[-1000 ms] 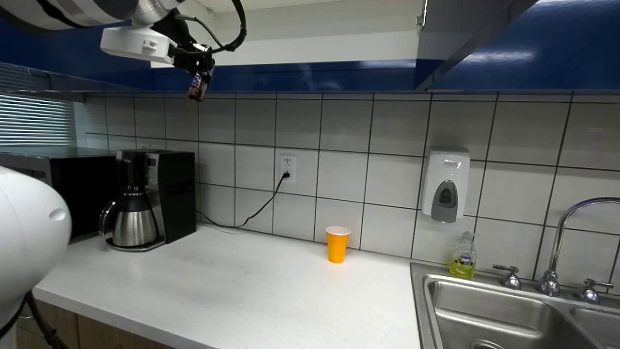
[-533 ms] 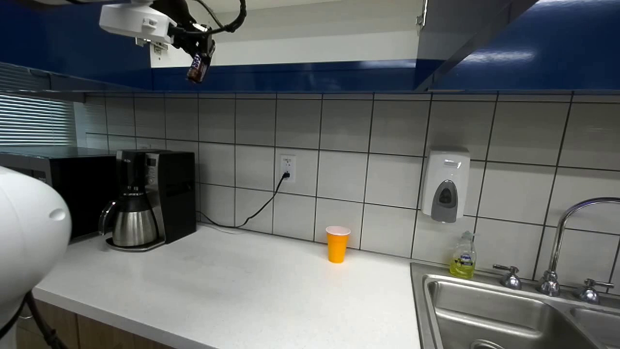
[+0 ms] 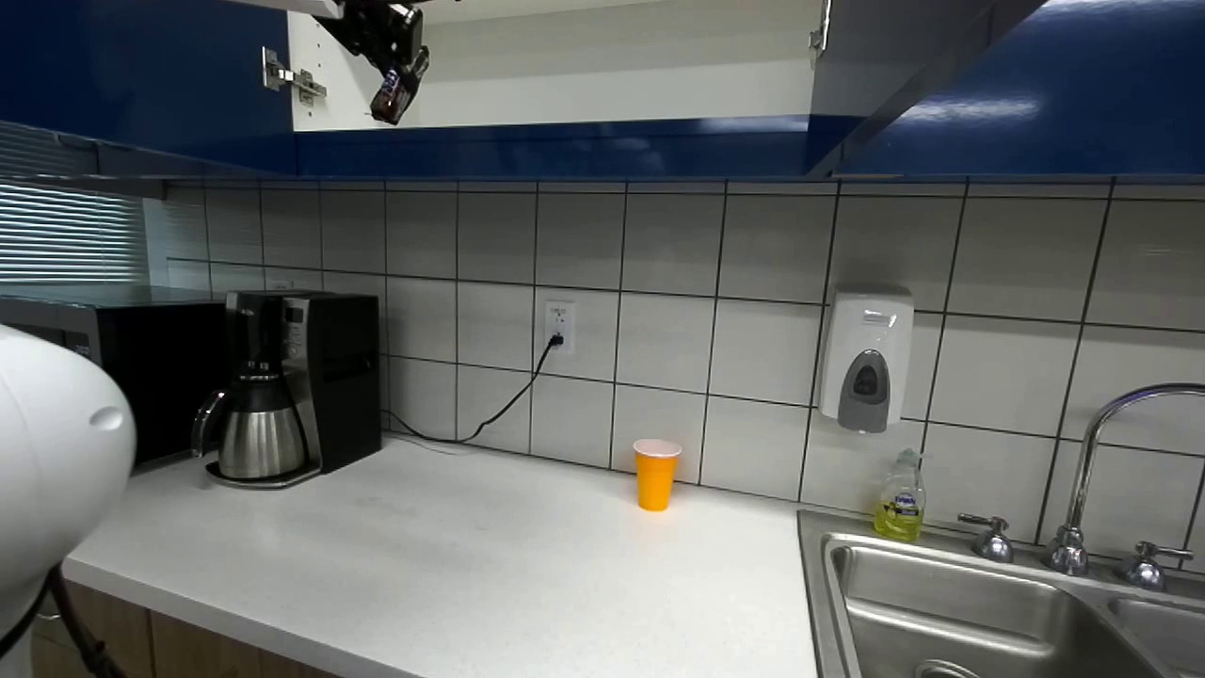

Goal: Put the snack packet in the top cabinet

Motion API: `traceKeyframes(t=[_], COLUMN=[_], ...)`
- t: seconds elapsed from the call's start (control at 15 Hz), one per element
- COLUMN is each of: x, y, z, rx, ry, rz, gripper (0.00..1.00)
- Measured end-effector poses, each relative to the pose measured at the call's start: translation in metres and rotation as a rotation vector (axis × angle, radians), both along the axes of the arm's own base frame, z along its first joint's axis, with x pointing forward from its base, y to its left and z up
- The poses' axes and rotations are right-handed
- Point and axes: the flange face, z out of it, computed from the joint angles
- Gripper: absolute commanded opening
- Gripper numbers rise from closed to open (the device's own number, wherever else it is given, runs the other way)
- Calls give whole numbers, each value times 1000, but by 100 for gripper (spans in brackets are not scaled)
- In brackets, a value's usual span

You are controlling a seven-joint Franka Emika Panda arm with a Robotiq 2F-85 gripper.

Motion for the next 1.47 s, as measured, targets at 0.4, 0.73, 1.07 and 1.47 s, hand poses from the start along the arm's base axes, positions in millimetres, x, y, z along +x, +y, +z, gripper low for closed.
traceKeyframes(t=[0.4, 0.73, 1.07, 1.47], x=[29, 54, 86, 102], y=[-5, -3, -2, -8], z=[22, 43, 56, 83], rx=[-2, -2, 2, 23], ry=[60, 90, 116, 126], rz=[-26, -29, -33, -43], gripper=[6, 6, 6, 6])
